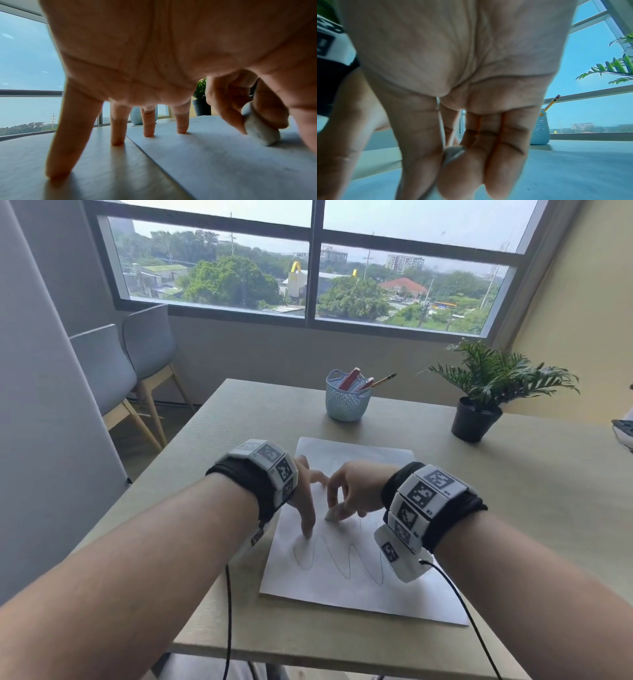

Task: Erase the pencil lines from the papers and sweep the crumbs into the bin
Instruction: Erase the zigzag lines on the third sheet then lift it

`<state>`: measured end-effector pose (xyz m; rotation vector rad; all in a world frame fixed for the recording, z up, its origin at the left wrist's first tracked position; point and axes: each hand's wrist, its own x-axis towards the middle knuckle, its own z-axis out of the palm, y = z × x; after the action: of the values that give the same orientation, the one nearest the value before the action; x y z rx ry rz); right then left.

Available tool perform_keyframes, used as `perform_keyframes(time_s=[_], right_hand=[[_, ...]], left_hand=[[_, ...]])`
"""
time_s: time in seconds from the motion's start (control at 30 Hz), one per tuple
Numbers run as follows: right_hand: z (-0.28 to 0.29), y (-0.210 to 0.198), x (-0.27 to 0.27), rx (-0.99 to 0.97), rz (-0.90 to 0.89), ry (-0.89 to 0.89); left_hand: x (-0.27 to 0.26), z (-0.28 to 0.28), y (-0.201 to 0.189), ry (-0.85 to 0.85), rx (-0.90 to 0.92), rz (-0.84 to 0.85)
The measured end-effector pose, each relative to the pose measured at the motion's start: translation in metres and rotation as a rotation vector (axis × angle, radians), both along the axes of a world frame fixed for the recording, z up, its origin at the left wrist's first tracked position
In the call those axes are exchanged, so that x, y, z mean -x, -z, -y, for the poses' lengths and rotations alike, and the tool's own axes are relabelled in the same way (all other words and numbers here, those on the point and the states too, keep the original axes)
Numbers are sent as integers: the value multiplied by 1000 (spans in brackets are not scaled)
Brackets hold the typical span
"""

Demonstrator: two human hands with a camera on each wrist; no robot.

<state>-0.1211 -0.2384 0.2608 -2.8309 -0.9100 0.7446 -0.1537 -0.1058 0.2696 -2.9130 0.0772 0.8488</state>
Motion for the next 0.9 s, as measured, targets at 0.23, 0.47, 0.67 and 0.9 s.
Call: perform_keyframes(time_s=[0.23, 0.47, 0.67, 0.9], right_hand=[[2, -1, -4, 57, -61, -26], [5, -1, -7, 84, -41, -16], [2, -4, -17, 69, -13, -22], [7, 2, -12, 78, -2, -31]], left_hand=[[-2, 1, 6, -3, -12, 20], [-4, 2, 7, -15, -5, 18], [-5, 2, 9, 6, 23, 26], [-9, 2, 9, -1, 44, 27]])
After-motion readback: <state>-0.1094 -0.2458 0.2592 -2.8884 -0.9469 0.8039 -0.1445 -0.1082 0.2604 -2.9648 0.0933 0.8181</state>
